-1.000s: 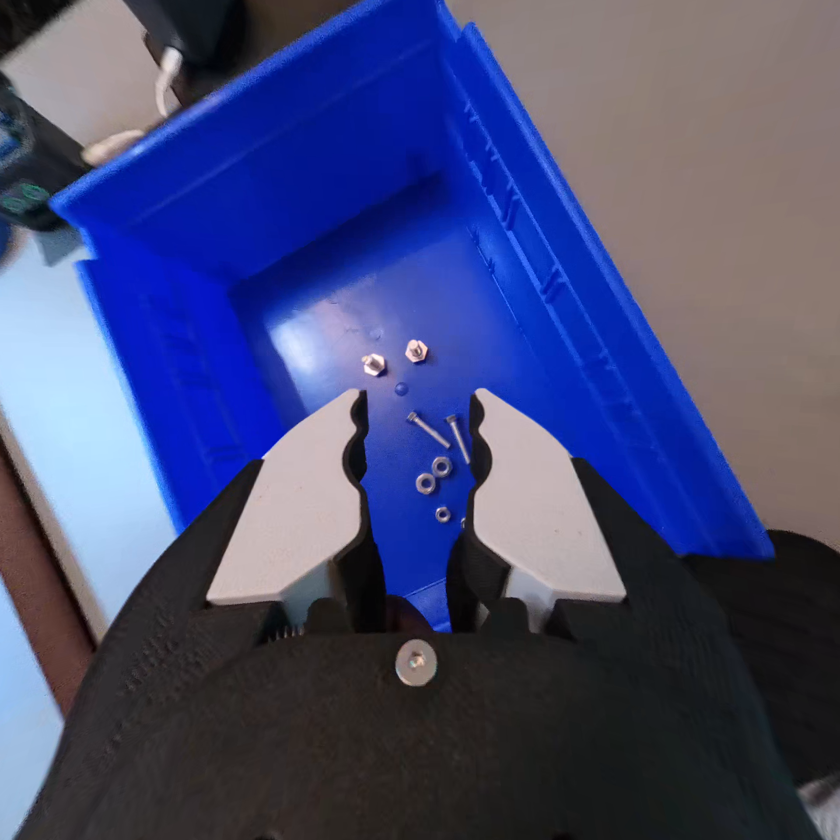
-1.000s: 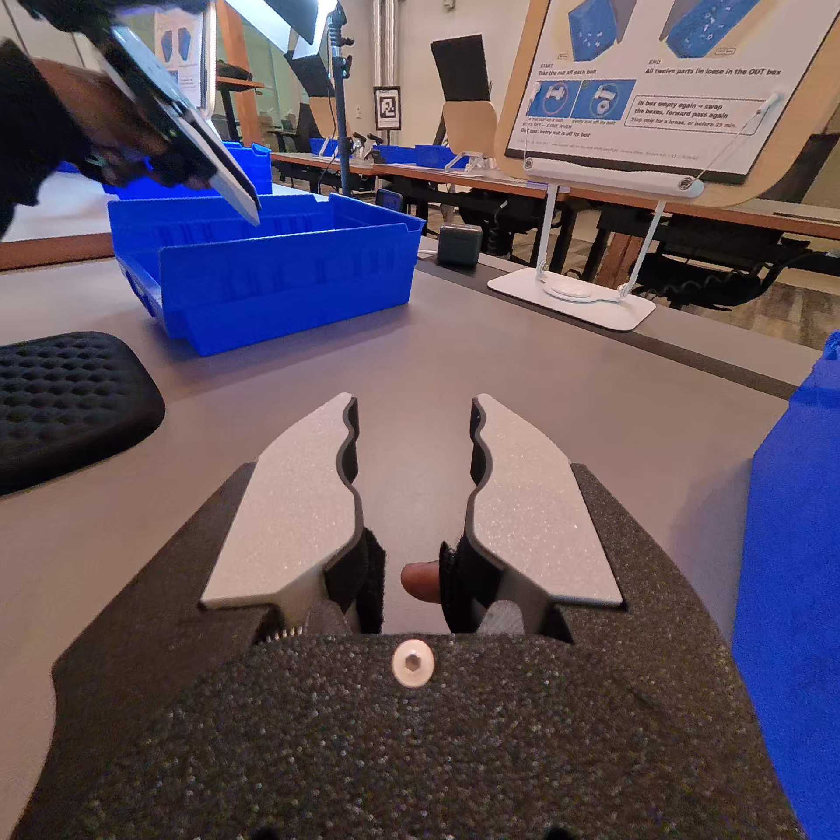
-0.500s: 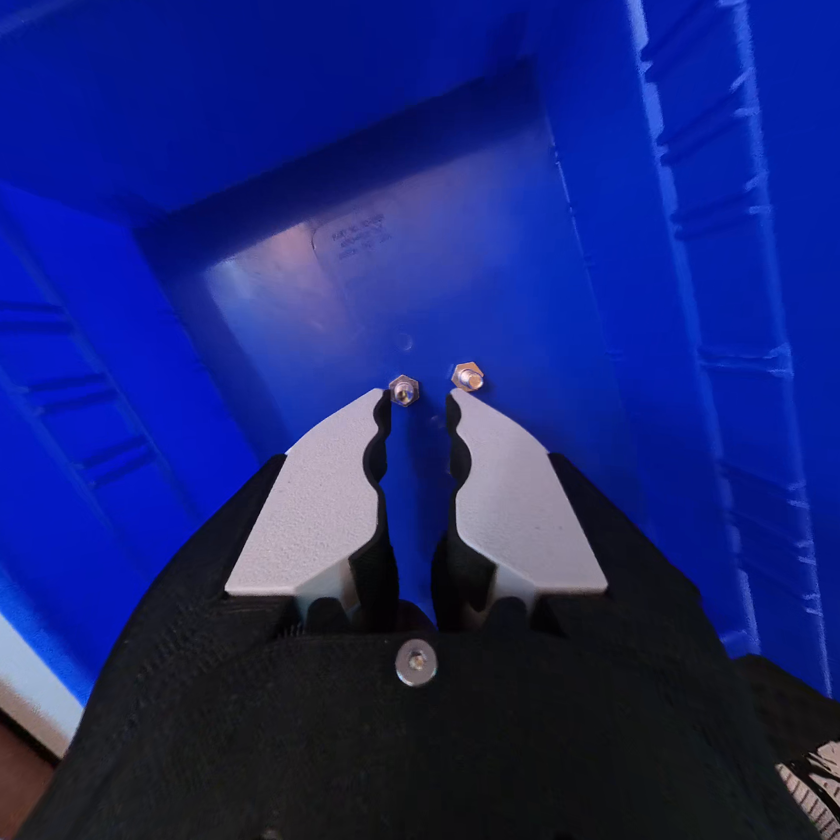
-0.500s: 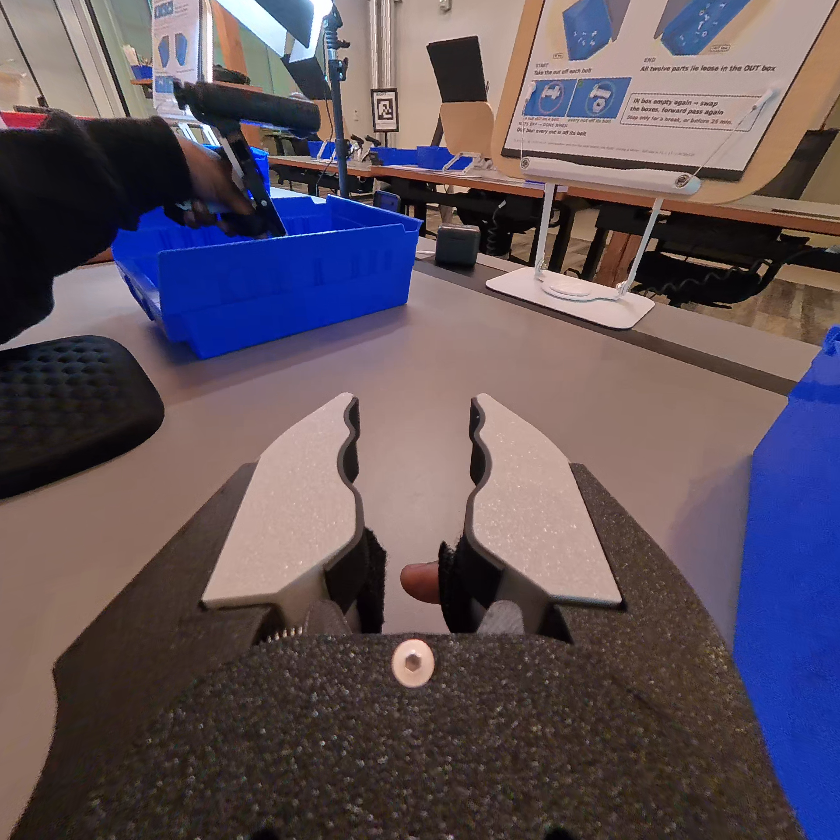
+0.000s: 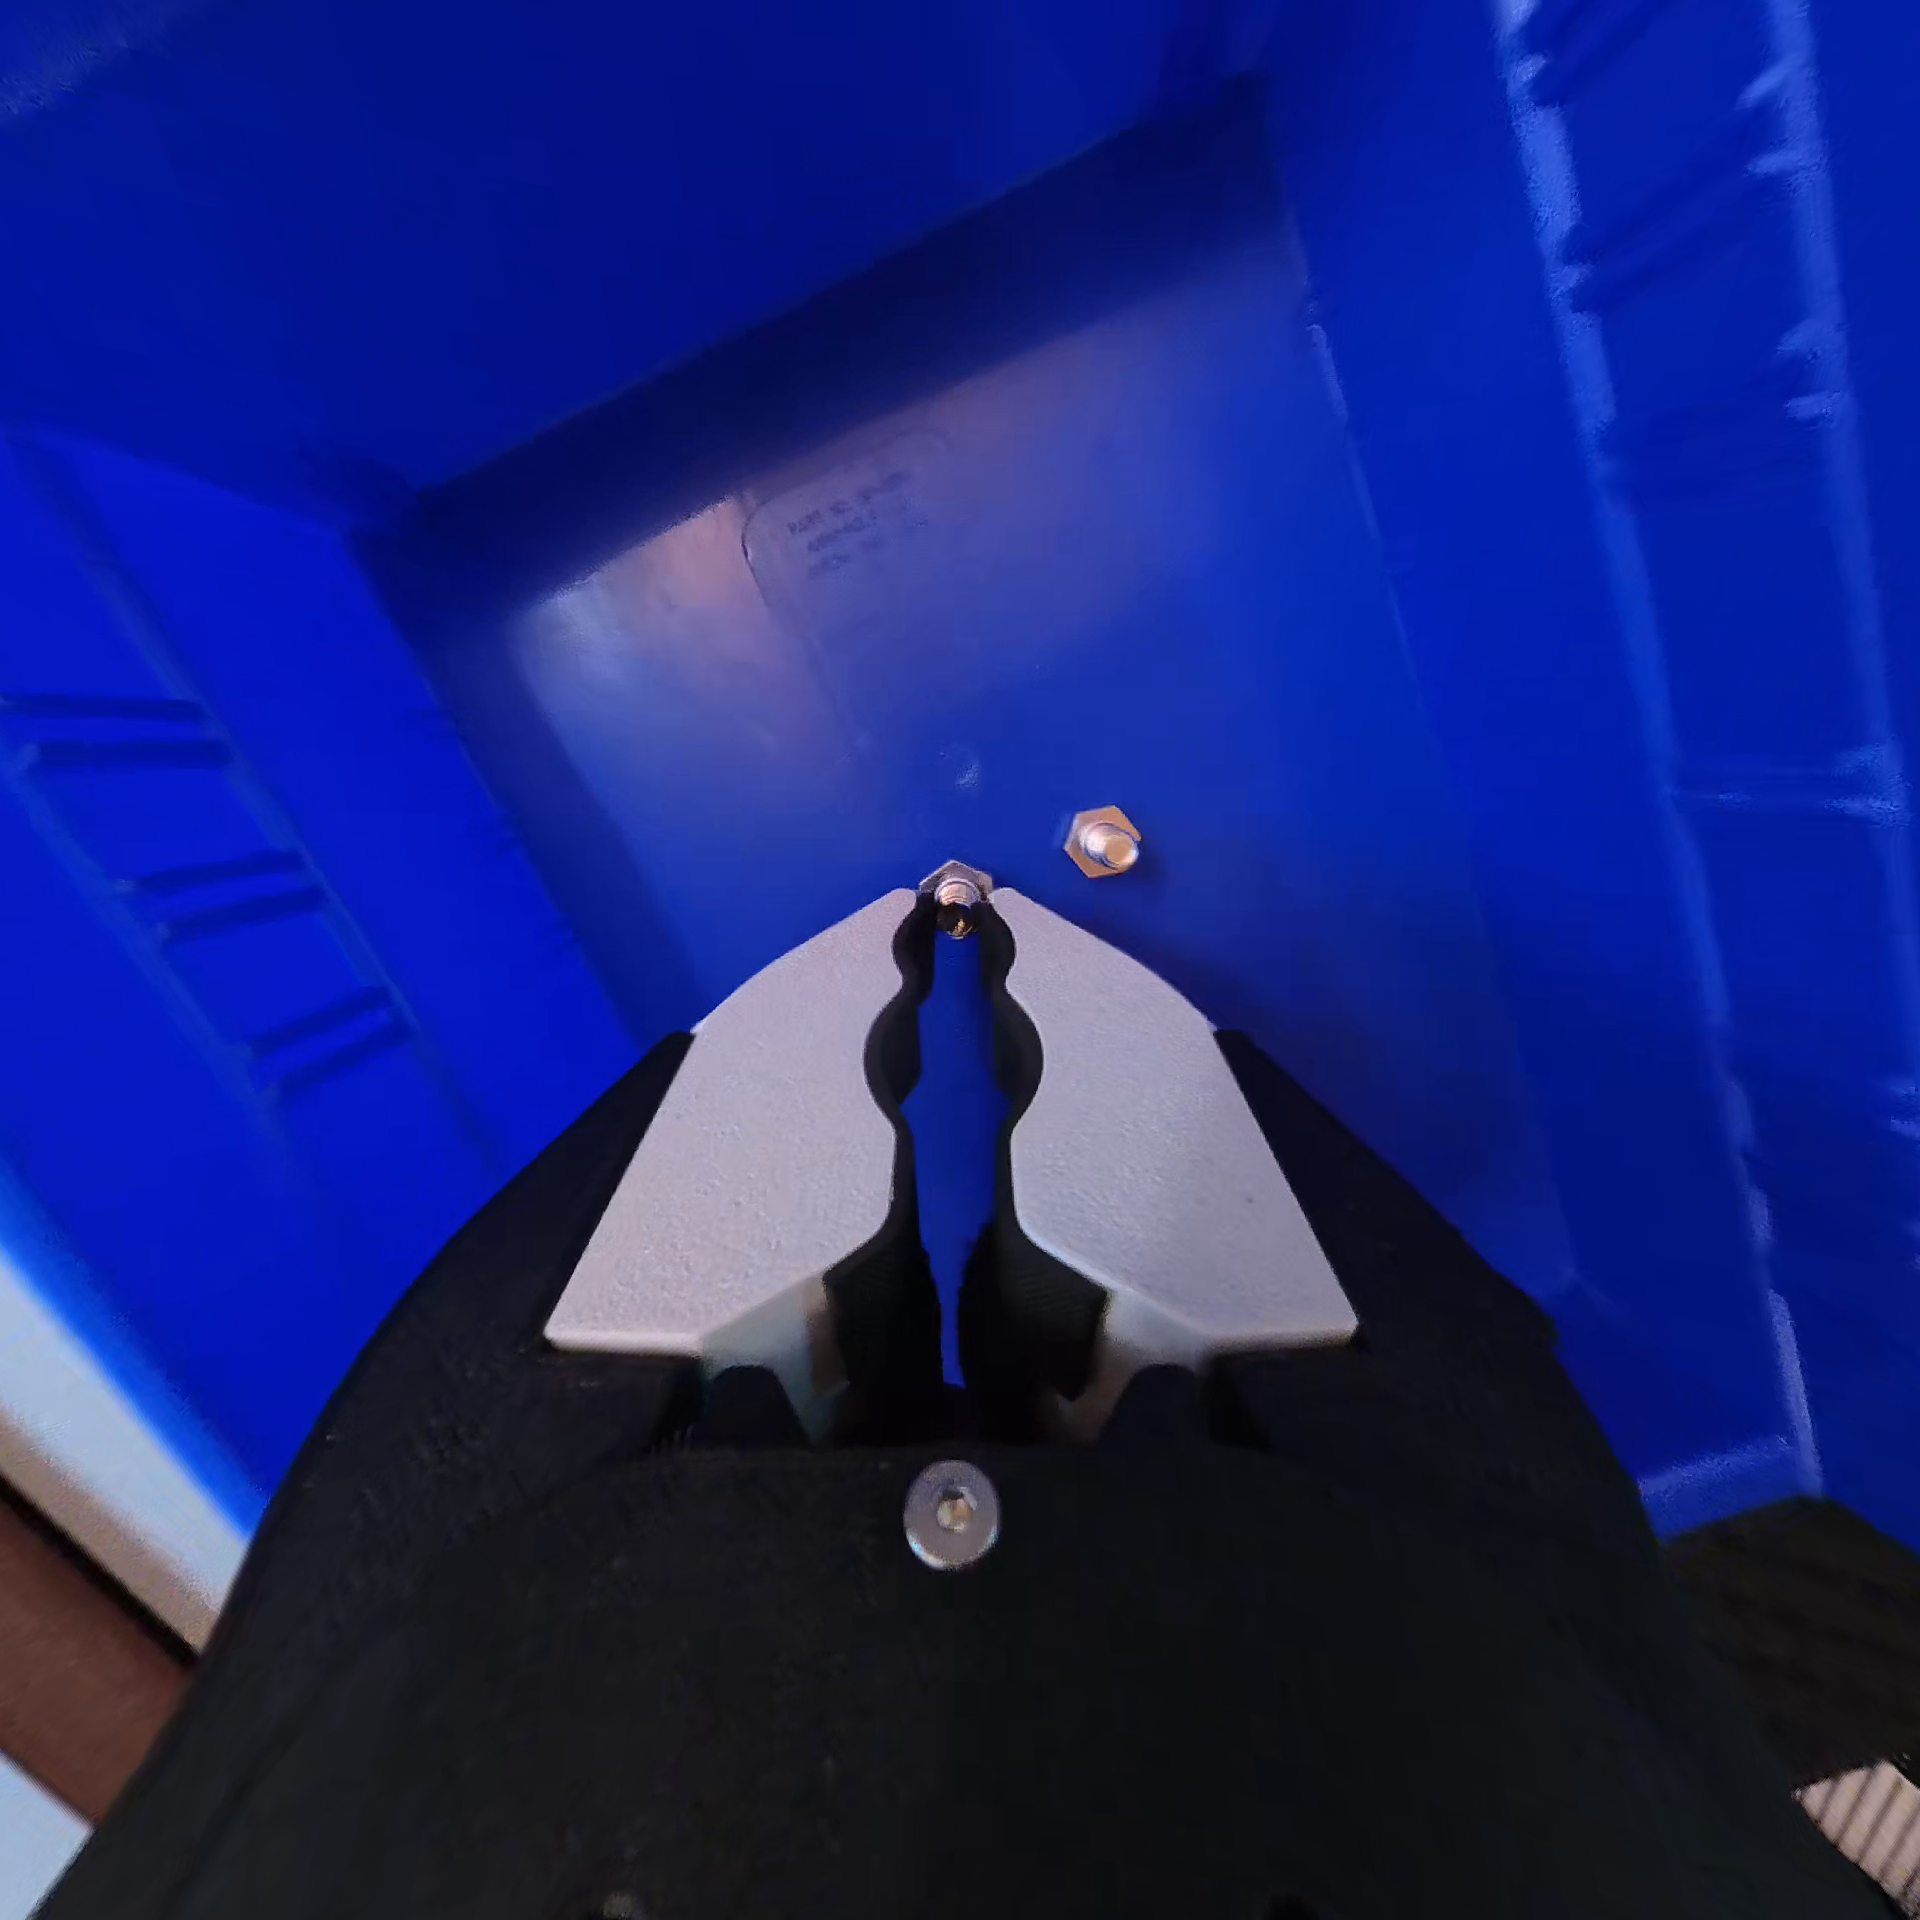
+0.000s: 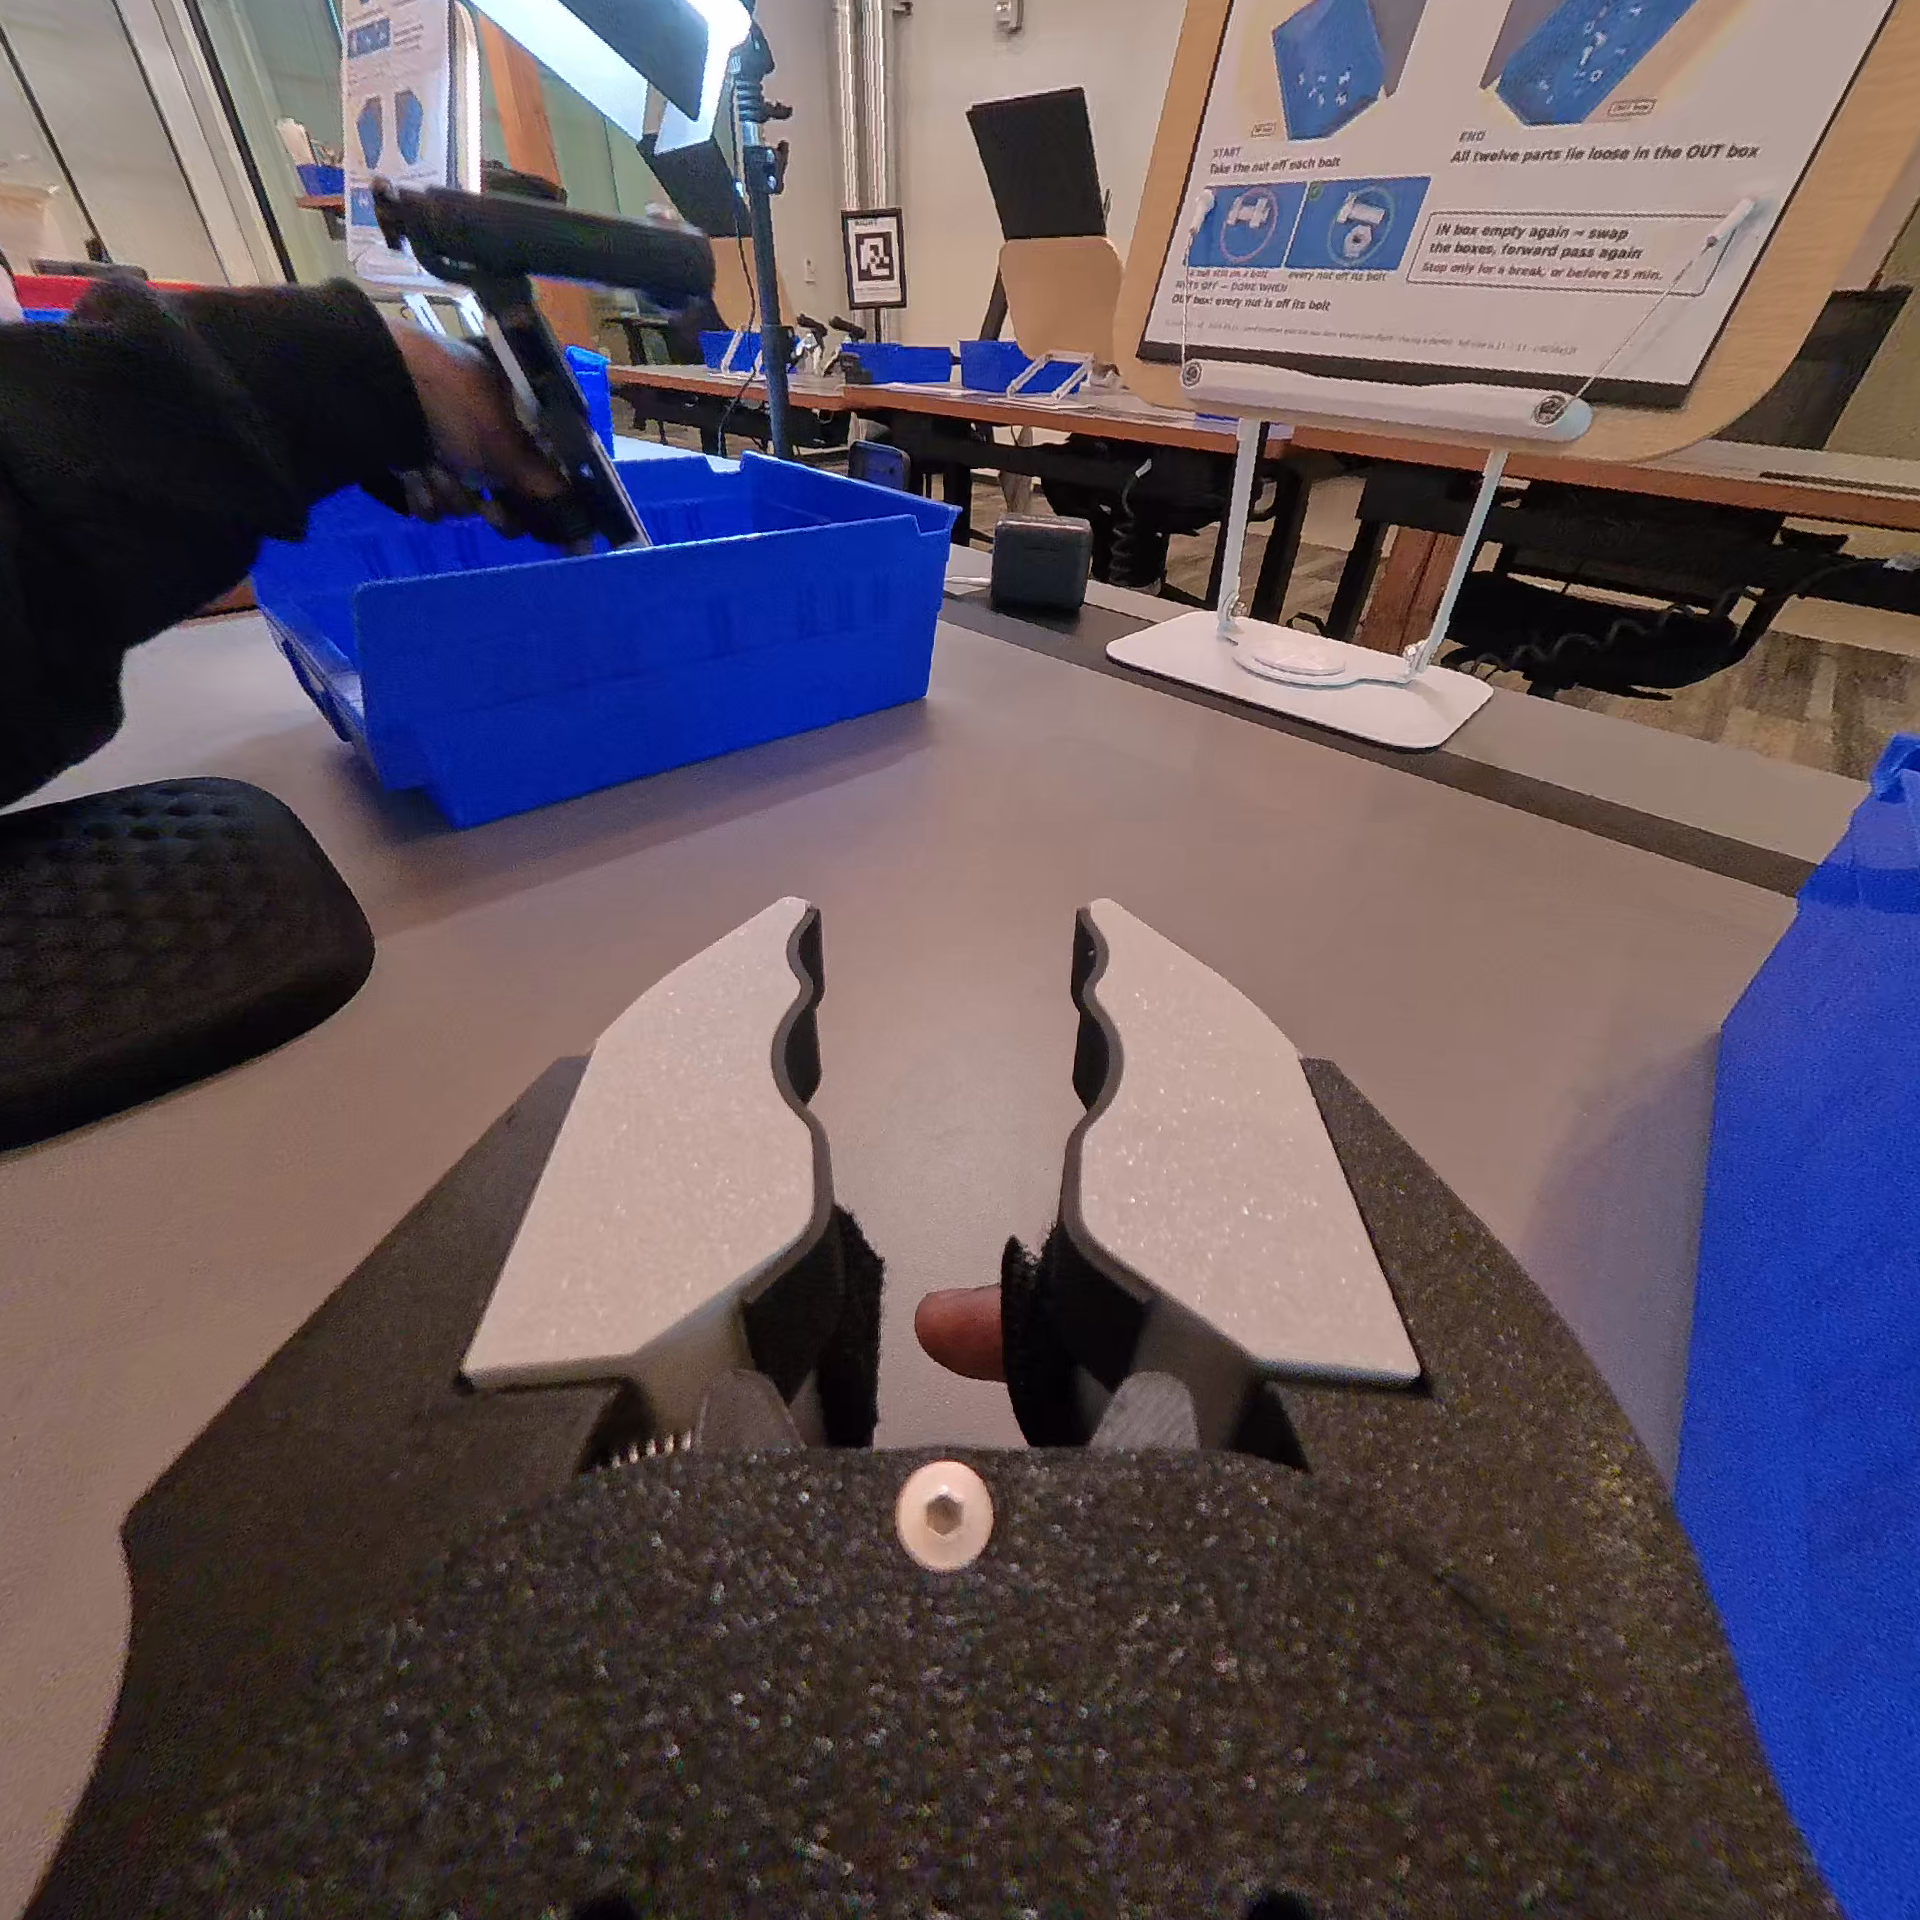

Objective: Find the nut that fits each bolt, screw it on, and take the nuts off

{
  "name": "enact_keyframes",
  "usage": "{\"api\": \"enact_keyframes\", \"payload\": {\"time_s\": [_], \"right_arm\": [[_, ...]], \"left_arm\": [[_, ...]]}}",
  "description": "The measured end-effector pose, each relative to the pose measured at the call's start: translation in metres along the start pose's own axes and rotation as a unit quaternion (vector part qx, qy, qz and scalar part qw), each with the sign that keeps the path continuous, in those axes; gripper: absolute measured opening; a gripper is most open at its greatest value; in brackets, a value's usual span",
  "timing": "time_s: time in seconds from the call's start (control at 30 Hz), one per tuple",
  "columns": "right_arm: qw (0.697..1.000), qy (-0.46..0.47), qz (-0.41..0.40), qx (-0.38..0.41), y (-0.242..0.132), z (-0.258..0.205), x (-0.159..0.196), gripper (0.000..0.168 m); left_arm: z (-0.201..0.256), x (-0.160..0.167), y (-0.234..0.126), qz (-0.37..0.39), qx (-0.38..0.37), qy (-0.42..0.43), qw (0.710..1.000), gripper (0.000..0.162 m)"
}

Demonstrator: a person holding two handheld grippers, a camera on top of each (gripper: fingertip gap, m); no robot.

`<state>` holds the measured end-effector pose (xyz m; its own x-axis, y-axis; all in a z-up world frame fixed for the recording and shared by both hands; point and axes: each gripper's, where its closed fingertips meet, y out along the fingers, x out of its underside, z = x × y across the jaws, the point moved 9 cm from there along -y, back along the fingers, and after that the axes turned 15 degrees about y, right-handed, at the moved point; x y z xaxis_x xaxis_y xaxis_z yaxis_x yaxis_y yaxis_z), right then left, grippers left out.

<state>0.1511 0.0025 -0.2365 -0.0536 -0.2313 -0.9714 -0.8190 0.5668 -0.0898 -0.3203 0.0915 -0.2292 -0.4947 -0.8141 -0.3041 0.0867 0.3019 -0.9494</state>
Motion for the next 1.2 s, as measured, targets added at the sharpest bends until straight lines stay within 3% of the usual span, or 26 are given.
{"api": "enact_keyframes", "payload": {"time_s": [0.17, 0.37, 0.5, 0.63, 0.87, 1.2], "right_arm": [[1.0, -0.004, 0.001, -0.001, 0.0, -0.001, 0.0, 0.046], [1.0, -0.004, -0.002, -0.003, 0.0, -0.001, 0.0, 0.046], [1.0, -0.001, -0.003, -0.016, 0.0, -0.001, 0.0, 0.046], [0.999, 0.011, 0.0, -0.036, -0.001, 0.0, 0.0, 0.047], [0.998, 0.015, -0.002, -0.063, -0.002, 0.0, 0.0, 0.048], [0.998, 0.01, -0.006, -0.065, -0.002, -0.001, 0.001, 0.048]], "left_arm": [[0.03, -0.012, -0.05, 0.061, -0.008, 0.058, 0.996, 0.008], [0.124, -0.031, -0.095, 0.14, 0.04, 0.221, 0.964, 0.008], [0.199, -0.031, -0.079, 0.126, 0.087, 0.329, 0.932, 0.008], [0.246, -0.029, -0.048, 0.106, 0.125, 0.38, 0.91, 0.008], [0.268, -0.025, -0.016, 0.06, 0.132, 0.397, 0.906, 0.008], [0.282, -0.021, 0.003, 0.033, 0.145, 0.405, 0.902, 0.008]]}}
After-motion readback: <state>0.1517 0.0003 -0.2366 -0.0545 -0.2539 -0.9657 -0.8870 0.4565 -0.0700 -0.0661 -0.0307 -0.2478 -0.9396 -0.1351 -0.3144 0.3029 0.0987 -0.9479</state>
